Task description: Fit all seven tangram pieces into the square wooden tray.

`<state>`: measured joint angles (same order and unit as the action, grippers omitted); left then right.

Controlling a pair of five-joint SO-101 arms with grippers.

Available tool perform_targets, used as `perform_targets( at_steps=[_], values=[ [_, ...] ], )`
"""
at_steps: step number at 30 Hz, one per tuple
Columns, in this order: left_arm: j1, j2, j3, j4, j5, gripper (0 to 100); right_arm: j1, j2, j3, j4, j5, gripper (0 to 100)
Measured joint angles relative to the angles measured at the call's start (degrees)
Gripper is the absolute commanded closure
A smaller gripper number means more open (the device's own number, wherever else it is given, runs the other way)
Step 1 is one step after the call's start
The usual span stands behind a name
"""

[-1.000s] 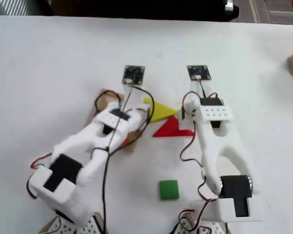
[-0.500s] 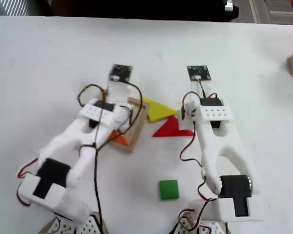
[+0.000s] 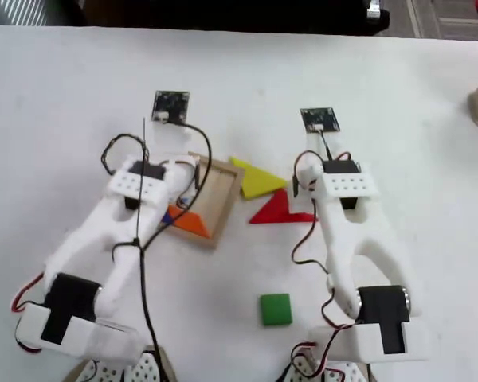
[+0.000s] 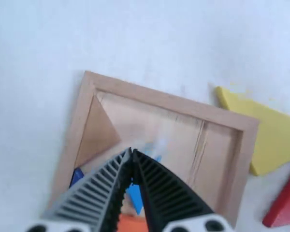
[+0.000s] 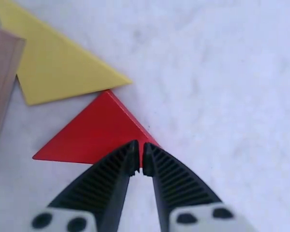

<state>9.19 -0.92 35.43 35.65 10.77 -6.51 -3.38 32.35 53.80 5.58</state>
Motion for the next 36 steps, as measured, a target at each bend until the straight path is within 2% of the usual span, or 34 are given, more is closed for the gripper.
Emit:
perform_targets(
  at_steps=[5, 10, 14, 19, 24, 27, 31, 36],
  values=[
    [0.00, 0.00, 4.40, -10.46, 0.00, 98, 0.00, 0.00, 0.26, 0.00, 0.00, 97.8],
    [1.93, 3.34, 4.13, -13.27, 0.00, 98, 0.00, 0.35, 0.26, 0.00, 0.00, 97.8],
    [2.20, 9.58, 0.97, -13.10, 0.00, 98, 0.00, 2.64, 0.09, 0.00, 0.00, 97.8],
    [2.73, 9.85, 0.09, -8.44, -1.05, 98, 0.09, 3.25, -0.53, 0.00, 0.00, 97.8],
    [6.15, 6.24, 1.23, -2.37, -8.18, 98, 0.00, 3.25, -0.53, 0.00, 0.00, 97.8],
    [7.82, 2.20, 4.57, -1.85, -9.41, 98, 0.00, 3.25, -0.53, 0.00, 0.00, 97.8],
    [7.38, -4.04, 7.03, -1.76, -9.58, 98, 0.00, 3.25, -0.53, 0.00, 0.00, 97.8],
    [3.43, -7.47, 7.12, -2.02, -9.58, 98, 0.00, 3.25, -0.53, 0.00, 0.00, 97.8]
  ],
)
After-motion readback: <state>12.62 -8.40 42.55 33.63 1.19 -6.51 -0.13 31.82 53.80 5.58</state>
